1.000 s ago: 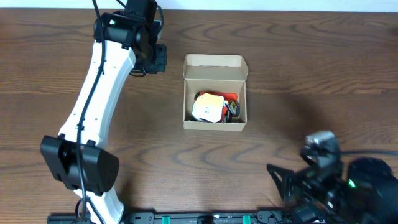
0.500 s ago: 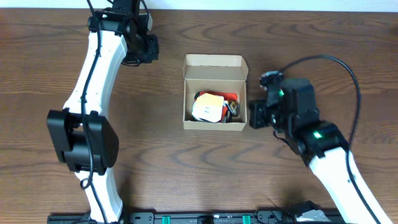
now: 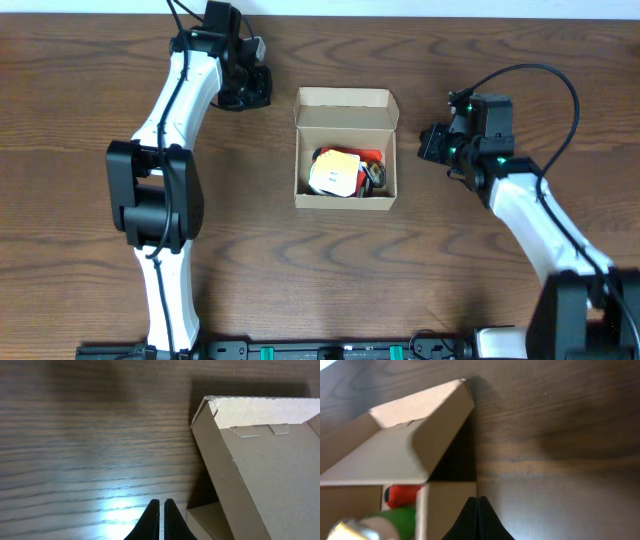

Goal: Pack container
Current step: 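Raise the left gripper above the box and bring the right arm in, then push the box lid closed with both grippers from the back edge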

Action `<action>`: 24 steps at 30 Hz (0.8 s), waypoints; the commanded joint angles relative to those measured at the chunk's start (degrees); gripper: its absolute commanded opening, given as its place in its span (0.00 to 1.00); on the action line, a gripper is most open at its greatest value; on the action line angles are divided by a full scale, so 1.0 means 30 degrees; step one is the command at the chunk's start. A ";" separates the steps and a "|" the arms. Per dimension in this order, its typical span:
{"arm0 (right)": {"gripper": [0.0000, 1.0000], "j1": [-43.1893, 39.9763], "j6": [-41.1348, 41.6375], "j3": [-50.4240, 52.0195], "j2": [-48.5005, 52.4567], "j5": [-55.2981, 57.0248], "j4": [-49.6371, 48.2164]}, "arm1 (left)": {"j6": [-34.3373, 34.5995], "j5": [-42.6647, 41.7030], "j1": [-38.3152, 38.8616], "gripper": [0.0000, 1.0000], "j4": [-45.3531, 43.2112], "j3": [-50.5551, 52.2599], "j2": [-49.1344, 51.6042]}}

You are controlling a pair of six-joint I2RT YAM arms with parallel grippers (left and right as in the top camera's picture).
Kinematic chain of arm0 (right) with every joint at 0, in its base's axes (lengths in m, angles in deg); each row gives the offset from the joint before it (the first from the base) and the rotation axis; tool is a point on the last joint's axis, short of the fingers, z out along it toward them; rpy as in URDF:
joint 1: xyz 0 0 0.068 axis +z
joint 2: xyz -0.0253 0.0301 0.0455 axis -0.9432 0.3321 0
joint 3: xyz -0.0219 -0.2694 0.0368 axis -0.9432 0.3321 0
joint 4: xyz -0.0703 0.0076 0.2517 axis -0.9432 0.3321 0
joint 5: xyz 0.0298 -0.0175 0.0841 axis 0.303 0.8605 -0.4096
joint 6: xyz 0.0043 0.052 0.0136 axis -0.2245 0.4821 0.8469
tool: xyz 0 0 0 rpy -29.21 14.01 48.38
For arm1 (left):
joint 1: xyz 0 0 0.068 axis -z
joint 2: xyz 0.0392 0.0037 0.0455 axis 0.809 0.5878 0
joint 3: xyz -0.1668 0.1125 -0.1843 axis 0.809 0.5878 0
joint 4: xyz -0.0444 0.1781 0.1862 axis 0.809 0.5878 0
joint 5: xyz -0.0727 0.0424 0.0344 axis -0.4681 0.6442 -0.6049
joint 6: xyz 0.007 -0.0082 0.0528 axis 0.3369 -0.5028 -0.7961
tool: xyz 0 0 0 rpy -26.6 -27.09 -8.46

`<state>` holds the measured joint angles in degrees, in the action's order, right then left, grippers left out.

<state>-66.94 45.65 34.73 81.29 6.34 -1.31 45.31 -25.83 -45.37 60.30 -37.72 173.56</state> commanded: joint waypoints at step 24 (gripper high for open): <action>0.01 -0.0066 0.4962 -0.2929 0.9617 -0.7206 -0.8772 | 0.0692 -0.4772 0.0022 0.06 -0.1129 0.0080 0.2120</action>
<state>-67.95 59.55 27.82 109.75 -13.13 -27.41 47.15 -38.77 -45.31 56.54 -37.70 179.26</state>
